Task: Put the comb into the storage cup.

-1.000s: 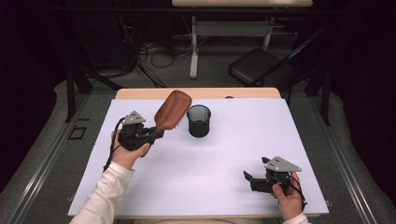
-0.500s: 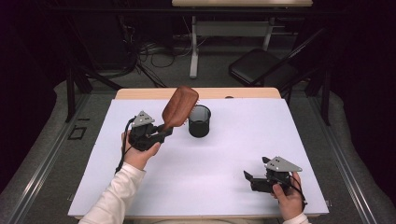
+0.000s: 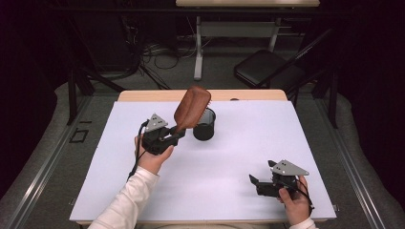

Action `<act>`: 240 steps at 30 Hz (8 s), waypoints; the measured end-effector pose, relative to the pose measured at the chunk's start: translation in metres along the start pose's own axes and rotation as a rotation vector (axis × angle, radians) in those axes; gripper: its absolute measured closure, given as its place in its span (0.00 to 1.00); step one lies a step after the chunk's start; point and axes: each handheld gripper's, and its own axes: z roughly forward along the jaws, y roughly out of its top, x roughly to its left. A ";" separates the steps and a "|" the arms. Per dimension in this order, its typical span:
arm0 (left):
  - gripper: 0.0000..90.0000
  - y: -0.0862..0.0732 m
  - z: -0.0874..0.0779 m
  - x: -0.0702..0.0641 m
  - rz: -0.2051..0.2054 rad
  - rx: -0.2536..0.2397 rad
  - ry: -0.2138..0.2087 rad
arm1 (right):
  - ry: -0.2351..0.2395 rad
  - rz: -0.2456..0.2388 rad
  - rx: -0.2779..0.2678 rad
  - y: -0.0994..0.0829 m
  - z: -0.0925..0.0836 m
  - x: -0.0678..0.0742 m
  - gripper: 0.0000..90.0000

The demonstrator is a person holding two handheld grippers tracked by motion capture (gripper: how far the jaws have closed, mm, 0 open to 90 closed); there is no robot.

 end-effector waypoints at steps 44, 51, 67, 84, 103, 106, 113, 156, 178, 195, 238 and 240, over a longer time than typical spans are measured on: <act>0.80 -0.025 0.018 -0.028 0.005 -0.029 -0.028 | -0.036 0.046 0.011 0.007 0.003 0.005 0.00; 0.80 -0.027 0.018 -0.030 0.009 -0.029 -0.032 | -0.064 0.074 0.021 0.012 0.002 0.009 0.00; 0.80 -0.028 0.015 -0.029 -0.001 -0.041 -0.031 | -0.039 0.056 0.070 0.040 0.016 0.014 0.00; 0.80 -0.028 0.013 -0.026 -0.005 -0.049 -0.026 | 0.047 0.137 0.035 0.083 0.037 0.010 0.04; 0.80 -0.028 0.014 -0.027 0.000 -0.051 -0.025 | 0.083 0.153 0.048 0.117 0.057 0.009 0.06; 0.80 -0.028 0.014 -0.027 0.001 -0.050 -0.026 | 0.099 0.173 0.054 0.122 0.061 0.007 0.07; 0.80 -0.028 0.013 -0.028 0.003 -0.054 -0.027 | 0.114 0.202 0.059 0.133 0.068 0.003 0.08; 0.80 -0.031 0.018 -0.031 0.012 -0.041 -0.035 | 0.213 0.349 0.009 0.172 0.073 -0.004 0.14; 0.80 -0.032 0.019 -0.033 0.016 -0.038 -0.044 | 0.299 0.406 0.004 0.175 0.080 -0.003 0.15; 0.80 -0.034 0.022 -0.039 0.030 -0.025 -0.065 | 0.307 0.425 0.007 0.175 0.083 -0.007 0.15; 0.80 -0.036 0.024 -0.054 0.050 -0.022 -0.149 | 0.434 0.491 0.030 0.173 0.092 -0.011 0.16; 0.80 -0.036 0.024 -0.055 0.054 -0.022 -0.151 | 0.435 0.492 0.028 0.173 0.092 -0.011 0.16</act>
